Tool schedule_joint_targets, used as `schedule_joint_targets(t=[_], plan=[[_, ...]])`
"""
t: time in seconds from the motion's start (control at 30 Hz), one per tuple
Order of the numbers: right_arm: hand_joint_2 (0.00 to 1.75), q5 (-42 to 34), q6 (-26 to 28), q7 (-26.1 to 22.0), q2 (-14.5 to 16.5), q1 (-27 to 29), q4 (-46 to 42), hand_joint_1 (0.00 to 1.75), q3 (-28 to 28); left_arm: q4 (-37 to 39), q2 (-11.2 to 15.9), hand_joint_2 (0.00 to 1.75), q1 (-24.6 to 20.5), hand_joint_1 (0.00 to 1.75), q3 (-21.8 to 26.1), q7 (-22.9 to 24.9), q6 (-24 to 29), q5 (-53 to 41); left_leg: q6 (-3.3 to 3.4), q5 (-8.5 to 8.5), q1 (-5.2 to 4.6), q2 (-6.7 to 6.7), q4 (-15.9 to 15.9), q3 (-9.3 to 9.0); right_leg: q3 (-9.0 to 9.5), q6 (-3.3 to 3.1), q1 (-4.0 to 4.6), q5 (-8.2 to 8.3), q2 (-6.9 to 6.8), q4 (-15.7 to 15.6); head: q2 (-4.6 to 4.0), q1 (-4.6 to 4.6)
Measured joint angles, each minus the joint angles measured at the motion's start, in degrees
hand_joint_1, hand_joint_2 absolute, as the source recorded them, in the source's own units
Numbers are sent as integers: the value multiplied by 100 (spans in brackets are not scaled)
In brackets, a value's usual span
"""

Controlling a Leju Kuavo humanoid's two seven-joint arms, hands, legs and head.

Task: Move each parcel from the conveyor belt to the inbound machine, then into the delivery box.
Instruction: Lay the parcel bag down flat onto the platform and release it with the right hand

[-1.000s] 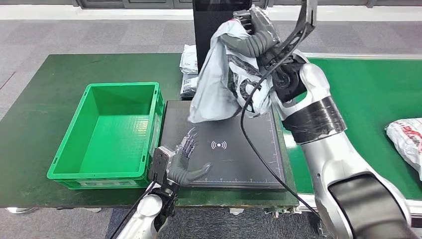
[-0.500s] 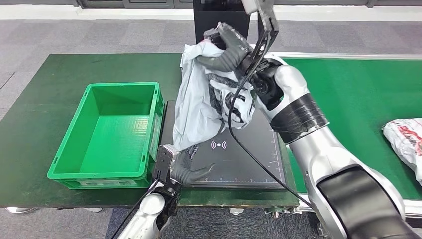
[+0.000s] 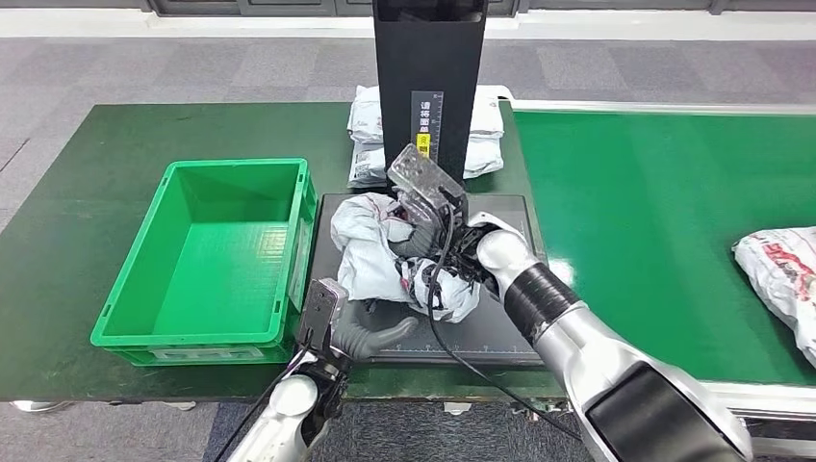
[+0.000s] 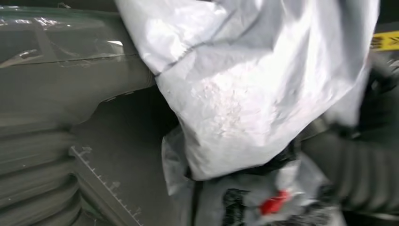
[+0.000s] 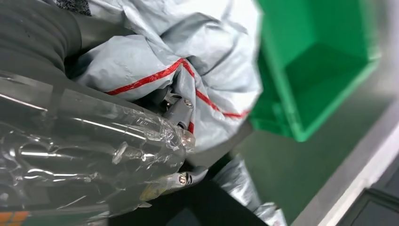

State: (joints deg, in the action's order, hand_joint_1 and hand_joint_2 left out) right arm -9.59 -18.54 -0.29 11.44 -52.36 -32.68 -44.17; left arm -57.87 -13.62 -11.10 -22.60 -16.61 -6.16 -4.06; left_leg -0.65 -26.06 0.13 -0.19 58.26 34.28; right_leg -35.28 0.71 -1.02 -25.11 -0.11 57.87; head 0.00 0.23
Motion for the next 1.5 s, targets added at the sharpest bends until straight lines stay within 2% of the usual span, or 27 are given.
schedule_joint_targets(t=[0.1, 0.23, 0.4, 0.5, 0.63, 0.8, 0.97, 1.23, 1.5], plan=[[175, 459, 88, -21, -95, 142, -117, 0, -161, -8, 20, 175, 66, 0, 0, 10, 25, 1, 0, 0, 0, 1, 0, 0, -1, 0, 0, 0, 1, 0, 0, 0], [0, 1158, 210, 54, -226, 299, -360, 0, -300, -22, 25, 175, 106, 0, 0, 26, 55, 0, 0, 0, 0, 2, 0, -2, 0, 0, 0, 0, 2, 0, 0, 0], [0, 2580, 440, 340, -531, 873, -1203, 0, -421, -96, 44, 175, 164, 0, 3, 101, 129, -42, 0, 0, 0, 1, 0, -1, 1, 0, 0, 0, 1, 0, 0, 0], [0, 2941, 483, 436, -680, 1226, -1695, 0, -421, -140, 62, 175, 198, 3, 8, 122, 169, -78, 0, -2, 0, 2, 0, 0, -1, 0, 0, 0, 4, 0, 0, 1], [0, 3284, 526, 496, -799, 1525, -2140, 0, -418, -188, 73, 175, 222, 175, 9, 150, 240, -133, 0, -3, 0, 2, 0, -1, -2, 0, 1, -1, 5, -1, 0, 1], [0, 3881, 714, 718, -926, 2164, -2903, 0, -258, -309, 81, 175, 311, 175, 80, 158, 318, -239, 0, -4, 0, 2, -1, -1, -2, -1, 1, -1, 5, -1, 0, 1], [0, 4026, 772, 787, -988, 2655, -3471, 0, 113, -403, 81, 175, 364, 175, 149, 159, 329, -297, 1, -5, 0, 2, -1, 0, -2, -2, 0, -3, 4, -1, 0, 0], [0, 4102, 775, 695, -1020, 3102, -3823, 0, 619, -426, 80, 175, 375, 175, 155, 156, 334, -322, 1, -5, 0, 3, 0, -1, 0, -2, 0, -2, 4, -2, 0, 0], [0, 4121, 776, 664, -1020, 3319, -3984, 0, 913, -428, 77, 175, 378, 175, 155, 151, 338, -324, 1, -5, 0, 3, 0, -1, 0, -2, 0, -3, 4, -2, 0, 0]])
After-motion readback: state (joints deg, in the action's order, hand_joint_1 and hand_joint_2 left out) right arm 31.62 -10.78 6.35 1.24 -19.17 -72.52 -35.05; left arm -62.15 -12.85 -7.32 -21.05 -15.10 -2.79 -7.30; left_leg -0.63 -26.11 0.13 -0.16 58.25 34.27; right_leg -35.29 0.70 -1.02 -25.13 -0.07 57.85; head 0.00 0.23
